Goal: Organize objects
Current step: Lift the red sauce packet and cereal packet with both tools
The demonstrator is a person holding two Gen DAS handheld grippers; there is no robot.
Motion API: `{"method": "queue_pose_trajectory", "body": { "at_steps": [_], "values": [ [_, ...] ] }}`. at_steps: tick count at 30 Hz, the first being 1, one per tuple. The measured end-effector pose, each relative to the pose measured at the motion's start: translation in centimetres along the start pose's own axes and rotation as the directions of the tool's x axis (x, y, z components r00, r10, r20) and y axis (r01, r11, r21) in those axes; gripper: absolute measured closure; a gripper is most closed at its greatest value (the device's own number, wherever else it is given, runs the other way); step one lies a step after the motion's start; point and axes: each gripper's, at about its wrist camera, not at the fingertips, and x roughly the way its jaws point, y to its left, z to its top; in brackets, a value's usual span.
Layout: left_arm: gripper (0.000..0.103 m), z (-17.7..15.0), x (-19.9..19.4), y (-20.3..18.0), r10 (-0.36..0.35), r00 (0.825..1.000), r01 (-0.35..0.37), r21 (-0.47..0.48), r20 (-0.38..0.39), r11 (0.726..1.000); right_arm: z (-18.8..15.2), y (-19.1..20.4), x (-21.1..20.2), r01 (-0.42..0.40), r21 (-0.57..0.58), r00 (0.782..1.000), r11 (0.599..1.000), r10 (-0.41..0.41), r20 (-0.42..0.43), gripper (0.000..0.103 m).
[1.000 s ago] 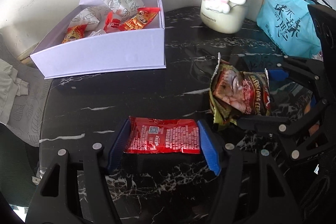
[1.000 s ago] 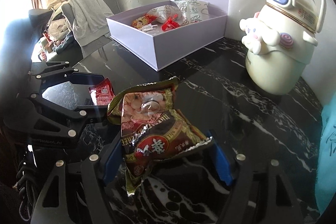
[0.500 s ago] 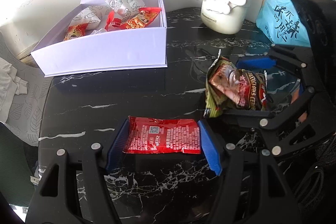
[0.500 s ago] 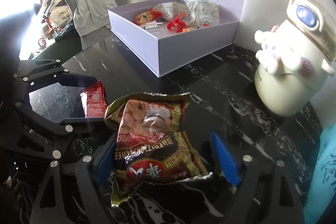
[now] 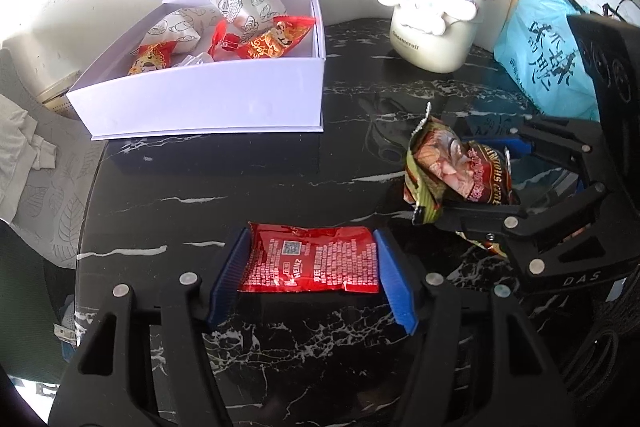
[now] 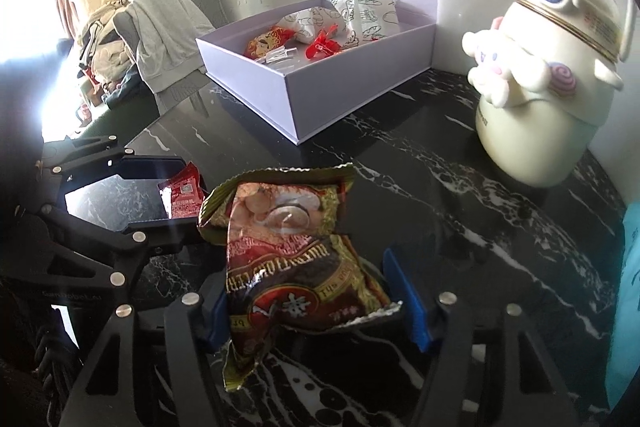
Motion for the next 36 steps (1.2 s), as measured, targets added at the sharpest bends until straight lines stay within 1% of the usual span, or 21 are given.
{"method": "queue_pose_trajectory", "body": {
  "at_steps": [5,13,21,24,25,28,31,33,36],
  "values": [
    [0.041,0.2,-0.9,0.0,0.009,1.000,-0.009,0.003,0.021,1.000,0.0,0.0,-0.3,0.002,0.012,1.000,1.000,-0.002,0.003,0.040],
    [0.041,0.8,-1.9,0.5,0.014,0.999,-0.013,-0.024,0.034,1.000,0.3,0.6,-1.6,-0.008,0.002,0.999,1.000,0.008,0.036,0.042],
    [0.041,1.9,-3.7,-0.4,0.037,0.996,-0.038,0.011,0.083,0.999,1.0,0.8,-3.2,-0.004,-0.015,0.998,1.000,0.005,0.069,0.043],
    [0.041,2.5,-4.4,-0.5,0.043,0.994,-0.045,0.018,0.102,0.999,1.4,0.8,-4.0,0.002,-0.024,0.996,1.000,0.000,0.086,0.050],
    [0.041,2.8,-4.6,-0.6,0.044,0.993,-0.047,0.021,0.108,0.999,1.5,0.9,-4.4,0.004,-0.029,0.996,1.000,-0.001,0.092,0.053],
    [0.041,3.3,-4.9,-0.8,0.061,0.990,-0.065,0.034,0.127,0.997,2.2,1.0,-4.7,0.011,-0.052,0.995,0.999,-0.006,0.102,0.055],
    [0.041,3.4,-4.3,-0.8,0.065,0.991,-0.070,0.034,0.116,0.997,2.2,0.8,-3.8,-0.021,-0.037,0.997,0.999,0.024,0.076,0.055],
    [0.041,3.1,-3.8,-0.6,0.068,0.993,-0.072,0.034,0.101,0.997,1.9,0.7,-3.0,-0.012,-0.026,0.999,1.000,0.014,0.052,0.055],
    [0.041,2.5,-3.3,-0.4,0.050,0.995,-0.052,0.023,0.081,0.998,1.3,0.6,-2.6,-0.010,-0.020,0.999,1.000,0.010,0.038,0.056]
  ]
}}
